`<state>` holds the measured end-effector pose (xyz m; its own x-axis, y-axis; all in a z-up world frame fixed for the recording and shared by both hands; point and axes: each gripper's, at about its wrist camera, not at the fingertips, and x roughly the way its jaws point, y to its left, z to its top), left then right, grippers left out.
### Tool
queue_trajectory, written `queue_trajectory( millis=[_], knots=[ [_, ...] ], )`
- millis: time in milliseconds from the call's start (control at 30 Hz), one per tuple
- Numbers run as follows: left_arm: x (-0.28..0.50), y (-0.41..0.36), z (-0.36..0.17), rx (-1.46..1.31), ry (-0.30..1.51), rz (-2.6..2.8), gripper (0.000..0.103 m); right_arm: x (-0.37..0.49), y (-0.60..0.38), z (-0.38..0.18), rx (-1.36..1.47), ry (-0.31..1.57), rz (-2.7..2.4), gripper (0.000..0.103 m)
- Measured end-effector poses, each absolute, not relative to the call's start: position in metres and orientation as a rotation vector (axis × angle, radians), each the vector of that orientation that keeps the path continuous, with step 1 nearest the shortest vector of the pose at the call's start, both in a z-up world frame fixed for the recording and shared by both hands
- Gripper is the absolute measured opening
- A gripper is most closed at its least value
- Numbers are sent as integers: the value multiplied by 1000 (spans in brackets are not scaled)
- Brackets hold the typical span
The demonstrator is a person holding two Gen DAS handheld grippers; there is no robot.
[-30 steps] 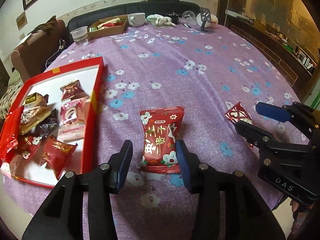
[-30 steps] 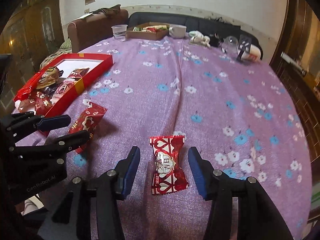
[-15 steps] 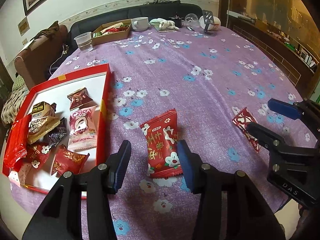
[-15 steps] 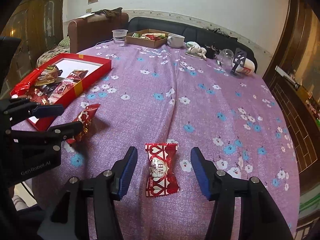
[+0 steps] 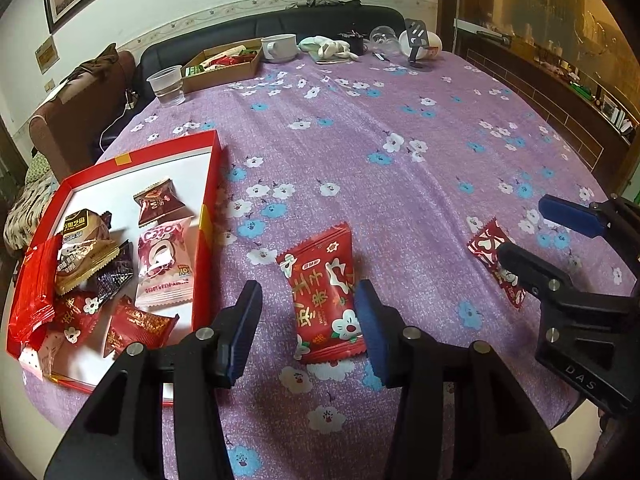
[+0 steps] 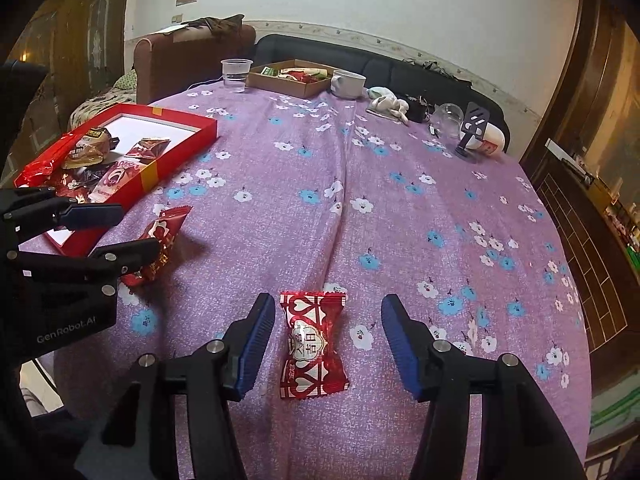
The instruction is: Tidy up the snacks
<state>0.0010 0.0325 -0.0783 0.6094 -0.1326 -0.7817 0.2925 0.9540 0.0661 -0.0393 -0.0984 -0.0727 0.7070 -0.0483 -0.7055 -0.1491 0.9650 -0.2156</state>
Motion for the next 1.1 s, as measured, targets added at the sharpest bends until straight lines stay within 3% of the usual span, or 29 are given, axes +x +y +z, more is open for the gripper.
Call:
queue_trajectory(
  millis=[1100],
  knots=[
    [3, 32, -79, 200, 877, -247, 47, -39, -101, -72, -256, 785, 52, 57]
  ],
)
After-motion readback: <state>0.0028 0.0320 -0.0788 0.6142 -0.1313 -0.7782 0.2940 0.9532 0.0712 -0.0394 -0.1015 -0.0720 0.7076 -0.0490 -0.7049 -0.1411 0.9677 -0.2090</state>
